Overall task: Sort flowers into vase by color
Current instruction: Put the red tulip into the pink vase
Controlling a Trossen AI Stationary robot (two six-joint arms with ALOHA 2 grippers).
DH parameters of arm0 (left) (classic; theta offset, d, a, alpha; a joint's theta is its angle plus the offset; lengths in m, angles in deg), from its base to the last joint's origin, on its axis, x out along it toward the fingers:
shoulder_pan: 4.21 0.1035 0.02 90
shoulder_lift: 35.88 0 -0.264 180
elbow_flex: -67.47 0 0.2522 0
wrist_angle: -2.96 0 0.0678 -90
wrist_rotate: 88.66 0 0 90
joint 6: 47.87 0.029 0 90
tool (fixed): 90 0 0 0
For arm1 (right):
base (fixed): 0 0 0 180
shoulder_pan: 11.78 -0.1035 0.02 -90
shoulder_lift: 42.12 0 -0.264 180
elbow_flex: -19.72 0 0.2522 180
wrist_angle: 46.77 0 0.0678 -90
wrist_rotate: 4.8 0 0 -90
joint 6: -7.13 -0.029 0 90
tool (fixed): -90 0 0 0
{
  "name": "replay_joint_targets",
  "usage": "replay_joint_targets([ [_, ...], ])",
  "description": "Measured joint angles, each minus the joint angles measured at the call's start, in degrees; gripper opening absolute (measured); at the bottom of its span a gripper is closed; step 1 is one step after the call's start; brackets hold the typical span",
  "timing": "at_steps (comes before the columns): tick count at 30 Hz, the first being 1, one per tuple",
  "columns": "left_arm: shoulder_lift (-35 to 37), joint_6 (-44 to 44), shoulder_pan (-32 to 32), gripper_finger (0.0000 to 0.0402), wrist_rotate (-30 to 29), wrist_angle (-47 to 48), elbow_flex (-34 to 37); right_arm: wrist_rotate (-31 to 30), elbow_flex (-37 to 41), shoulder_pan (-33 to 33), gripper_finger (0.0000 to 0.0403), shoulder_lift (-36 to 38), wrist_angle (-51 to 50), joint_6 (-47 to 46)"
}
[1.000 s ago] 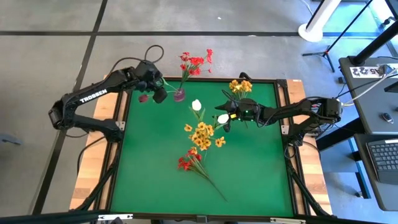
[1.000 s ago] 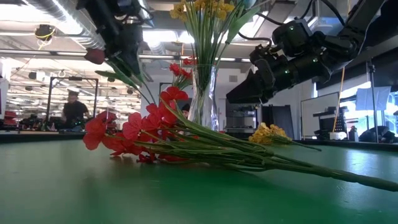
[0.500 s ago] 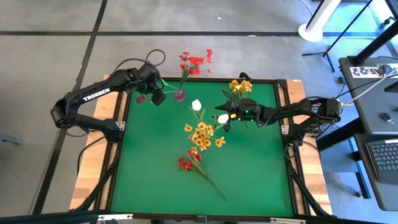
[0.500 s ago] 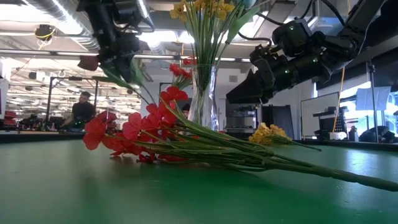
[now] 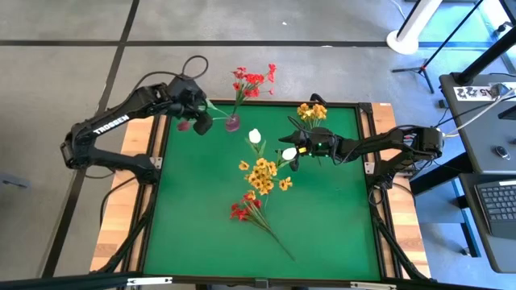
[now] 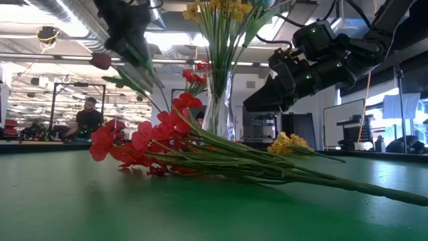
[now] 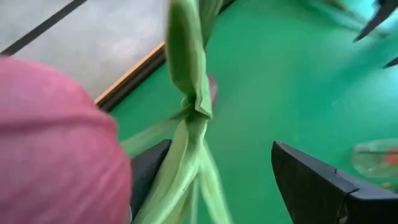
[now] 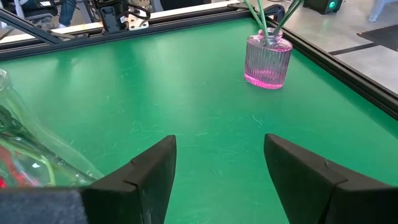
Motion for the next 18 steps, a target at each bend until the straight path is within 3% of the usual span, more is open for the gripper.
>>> replay_joint_targets([
  [9, -2.9, -3.8, -1.0, 0.0259, -1.9, 0.0, -1.9, 0.0, 0.0, 0.0, 0.0241, 0.0, 0.0, 0.0],
  [18, -6.1, -4.1, -1.0, 0.0166, -2.6, 0.3, -1.9, 0.0, 0.0, 0.0, 0.0241, 0.0, 0.0, 0.0],
])
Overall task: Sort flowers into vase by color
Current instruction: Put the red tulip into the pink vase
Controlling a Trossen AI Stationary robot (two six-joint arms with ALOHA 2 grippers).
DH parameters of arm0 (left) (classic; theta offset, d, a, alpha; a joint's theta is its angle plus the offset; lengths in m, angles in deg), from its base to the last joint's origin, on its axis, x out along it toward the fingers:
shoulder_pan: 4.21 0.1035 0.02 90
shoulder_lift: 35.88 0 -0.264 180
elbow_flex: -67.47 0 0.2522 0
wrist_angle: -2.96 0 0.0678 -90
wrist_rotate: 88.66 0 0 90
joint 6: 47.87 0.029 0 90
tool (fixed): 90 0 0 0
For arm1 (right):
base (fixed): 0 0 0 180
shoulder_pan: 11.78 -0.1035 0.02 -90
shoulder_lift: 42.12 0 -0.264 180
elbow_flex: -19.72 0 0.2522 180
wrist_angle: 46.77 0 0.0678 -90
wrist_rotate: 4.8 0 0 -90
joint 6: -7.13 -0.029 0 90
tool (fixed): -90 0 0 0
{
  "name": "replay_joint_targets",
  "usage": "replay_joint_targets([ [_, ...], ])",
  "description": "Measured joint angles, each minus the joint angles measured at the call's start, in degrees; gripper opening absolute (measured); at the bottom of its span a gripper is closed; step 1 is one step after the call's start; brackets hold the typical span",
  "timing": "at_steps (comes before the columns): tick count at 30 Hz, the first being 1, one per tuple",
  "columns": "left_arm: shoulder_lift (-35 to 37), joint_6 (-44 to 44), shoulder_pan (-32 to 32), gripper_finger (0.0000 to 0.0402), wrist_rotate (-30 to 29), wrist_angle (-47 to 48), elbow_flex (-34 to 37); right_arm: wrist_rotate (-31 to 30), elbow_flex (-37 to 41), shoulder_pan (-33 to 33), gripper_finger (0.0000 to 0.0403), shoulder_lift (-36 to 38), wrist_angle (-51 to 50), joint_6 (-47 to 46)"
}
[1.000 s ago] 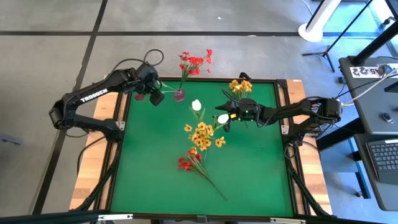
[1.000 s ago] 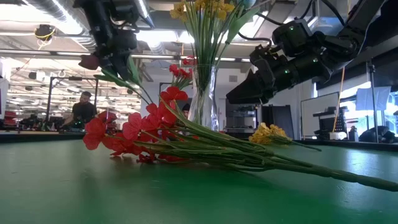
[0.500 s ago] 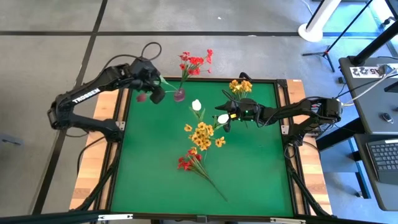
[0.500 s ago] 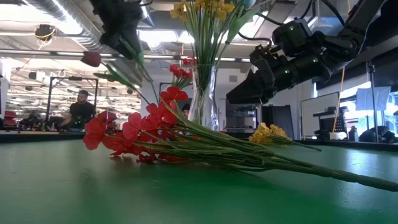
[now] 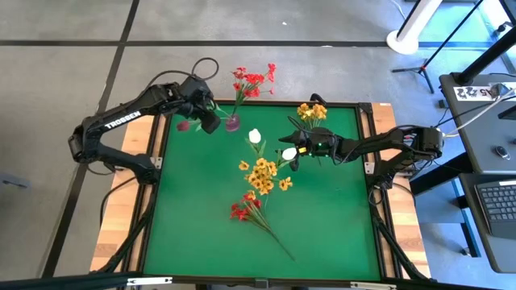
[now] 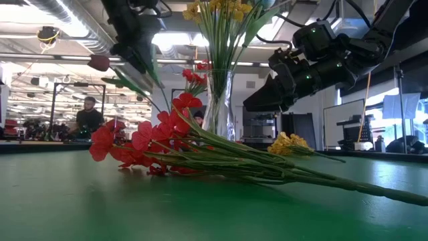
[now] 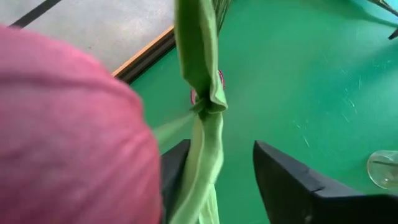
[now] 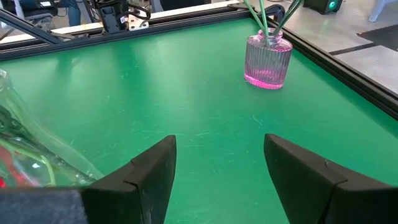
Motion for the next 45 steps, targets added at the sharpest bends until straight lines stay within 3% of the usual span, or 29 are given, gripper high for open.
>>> replay_joint_targets([
  [11, 0.0, 0.3, 0.2, 0.0041, -4.9, 5.0, 0.0, 0.0, 0.0, 0.0, 0.0241, 0.0, 0.0, 0.0],
  [16, 0.0, 1.1, 0.2, 0.0024, -5.8, 6.7, 0.0, 0.0, 0.0, 0.0, 0.0241, 0.0, 0.0, 0.0],
  [20, 0.0, 3.2, 0.0, 0.0053, -5.8, 8.4, 0.0, 0.0, 0.0, 0.0, 0.0241, 0.0, 0.0, 0.0],
  [33, 0.3, 8.2, -5.0, 0.0222, -9.8, 10.2, 0.0, 0.0, 0.0, 0.0, 0.0241, 0.0, 0.0, 1.1],
  [36, 0.3, 8.3, -6.2, 0.0237, -12.0, 11.2, 0.0, 0.0, 0.0, 0.0, 0.0241, 0.0, 0.0, 1.4],
  [41, 0.3, 8.6, -7.8, 0.0240, -21.2, 16.5, 0.0, 0.0, 0.0, 0.0, 0.0241, 0.0, -0.1, 1.4],
  [45, 0.3, 6.8, -7.9, 0.0240, -22.5, 21.4, 0.0, 0.0, 0.0, 0.0, 0.0241, 0.0, -0.2, 1.4],
])
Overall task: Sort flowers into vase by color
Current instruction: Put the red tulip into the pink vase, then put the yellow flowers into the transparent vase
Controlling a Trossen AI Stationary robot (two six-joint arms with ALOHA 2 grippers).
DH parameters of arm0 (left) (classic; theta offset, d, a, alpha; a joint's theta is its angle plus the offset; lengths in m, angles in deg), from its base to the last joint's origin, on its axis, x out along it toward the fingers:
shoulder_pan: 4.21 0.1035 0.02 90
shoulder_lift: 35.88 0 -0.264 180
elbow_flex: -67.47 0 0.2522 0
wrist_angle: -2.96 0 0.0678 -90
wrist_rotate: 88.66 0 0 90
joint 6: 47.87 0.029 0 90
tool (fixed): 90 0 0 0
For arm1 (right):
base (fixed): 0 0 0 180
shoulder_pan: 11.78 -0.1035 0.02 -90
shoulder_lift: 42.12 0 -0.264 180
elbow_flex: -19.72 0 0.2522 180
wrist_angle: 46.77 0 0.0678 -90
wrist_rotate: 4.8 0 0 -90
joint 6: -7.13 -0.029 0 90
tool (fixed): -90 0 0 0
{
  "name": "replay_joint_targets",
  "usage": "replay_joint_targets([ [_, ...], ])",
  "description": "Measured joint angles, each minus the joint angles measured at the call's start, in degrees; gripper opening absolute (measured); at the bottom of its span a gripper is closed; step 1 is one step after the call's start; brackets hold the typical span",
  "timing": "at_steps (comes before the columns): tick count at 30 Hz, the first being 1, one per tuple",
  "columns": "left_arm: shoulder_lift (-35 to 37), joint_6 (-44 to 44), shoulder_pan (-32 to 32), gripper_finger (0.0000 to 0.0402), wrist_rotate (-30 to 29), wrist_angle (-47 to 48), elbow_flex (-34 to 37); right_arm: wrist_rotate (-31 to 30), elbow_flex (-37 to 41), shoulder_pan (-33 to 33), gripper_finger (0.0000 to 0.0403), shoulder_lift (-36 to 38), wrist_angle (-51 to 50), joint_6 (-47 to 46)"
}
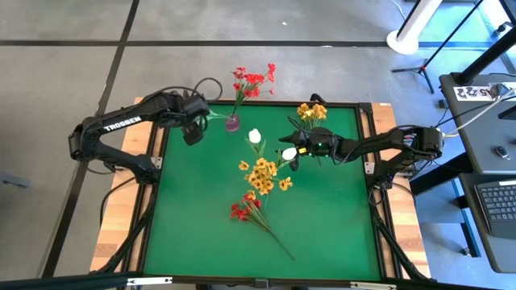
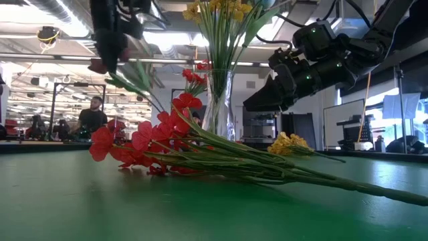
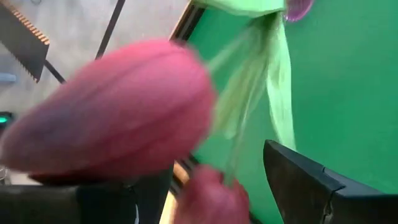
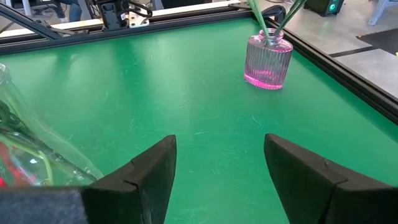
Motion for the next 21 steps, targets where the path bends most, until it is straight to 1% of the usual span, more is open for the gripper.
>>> replay_joint_targets([
  [11, 5.0, -0.1, -3.1, 0.0239, 0.2, -0.3, 0.0, 0.0, 0.0, 0.0, 0.0241, 0.0, -0.3, 0.0],
  [16, 7.7, -0.9, -3.3, 0.0239, 0.2, -0.2, 0.0, 0.0, 0.0, 0.0, 0.0241, 0.0, -0.3, 0.0],
  [21, 10.0, -1.5, -3.2, 0.0239, -2.9, 0.8, -1.0, 0.0, 0.0, 0.0, 0.0241, 0.0, -0.3, 0.0],
])
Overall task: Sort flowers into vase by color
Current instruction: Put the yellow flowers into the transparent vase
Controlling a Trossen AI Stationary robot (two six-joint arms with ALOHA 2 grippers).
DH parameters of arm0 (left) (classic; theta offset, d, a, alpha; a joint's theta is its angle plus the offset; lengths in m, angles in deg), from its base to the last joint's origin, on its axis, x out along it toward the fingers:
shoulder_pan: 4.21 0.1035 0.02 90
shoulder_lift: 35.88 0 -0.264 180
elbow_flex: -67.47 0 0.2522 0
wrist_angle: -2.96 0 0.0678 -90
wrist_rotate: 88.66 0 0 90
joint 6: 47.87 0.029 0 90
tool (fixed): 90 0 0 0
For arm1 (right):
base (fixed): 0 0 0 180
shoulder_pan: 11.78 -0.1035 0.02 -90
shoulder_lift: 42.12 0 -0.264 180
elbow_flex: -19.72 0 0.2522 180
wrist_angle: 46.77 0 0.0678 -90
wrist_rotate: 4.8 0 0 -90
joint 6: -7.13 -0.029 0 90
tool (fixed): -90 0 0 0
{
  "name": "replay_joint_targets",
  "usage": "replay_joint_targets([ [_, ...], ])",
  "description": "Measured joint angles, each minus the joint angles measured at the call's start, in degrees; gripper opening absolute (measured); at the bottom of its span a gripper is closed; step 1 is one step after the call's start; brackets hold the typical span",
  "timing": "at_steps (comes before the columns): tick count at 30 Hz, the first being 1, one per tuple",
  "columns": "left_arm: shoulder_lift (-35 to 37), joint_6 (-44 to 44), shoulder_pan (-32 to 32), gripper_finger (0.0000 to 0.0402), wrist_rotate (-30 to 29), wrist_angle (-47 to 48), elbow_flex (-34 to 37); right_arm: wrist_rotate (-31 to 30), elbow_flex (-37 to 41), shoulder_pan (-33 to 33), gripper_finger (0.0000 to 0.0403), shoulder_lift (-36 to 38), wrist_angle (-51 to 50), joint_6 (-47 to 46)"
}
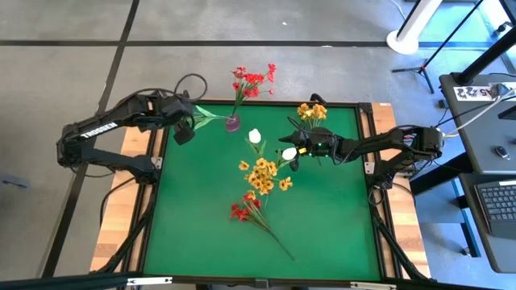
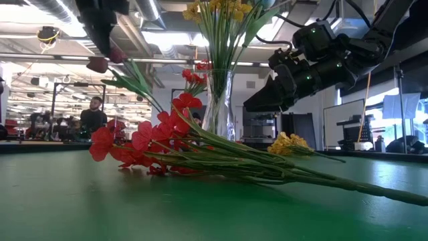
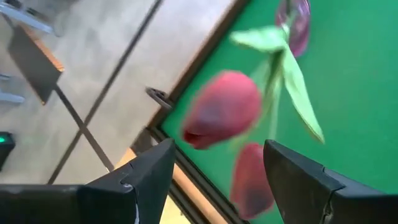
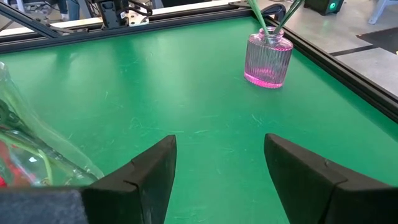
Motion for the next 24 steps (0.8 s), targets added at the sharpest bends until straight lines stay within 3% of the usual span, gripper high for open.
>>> replay_joint_targets([
  [9, 0.8, -0.3, 0.0, 0.0239, -1.3, -1.5, -12.6, 0.0, 0.0, 0.0, 0.0241, 0.0, 0.0, 0.0],
  [14, 0.9, -3.3, -1.7, 0.0239, 6.1, -6.1, -17.6, 0.2, 0.0, 0.0, 0.0241, 0.0, 0.0, -0.1],
  [18, 2.0, -5.4, -6.2, 0.0239, 13.7, -11.3, -18.3, 3.8, 0.0, 0.0, 0.0241, 0.2, -0.2, -1.3],
  [21, 2.6, -7.6, -12.2, 0.0239, 14.2, -14.0, -16.7, 5.7, 0.0, 0.0, 0.0241, 1.5, -1.3, -1.4],
  [24, 2.8, -10.1, -18.7, 0.0239, 12.1, -18.0, -13.5, 2.5, 0.0, 0.0, 0.0241, 4.1, -5.4, -0.9],
])
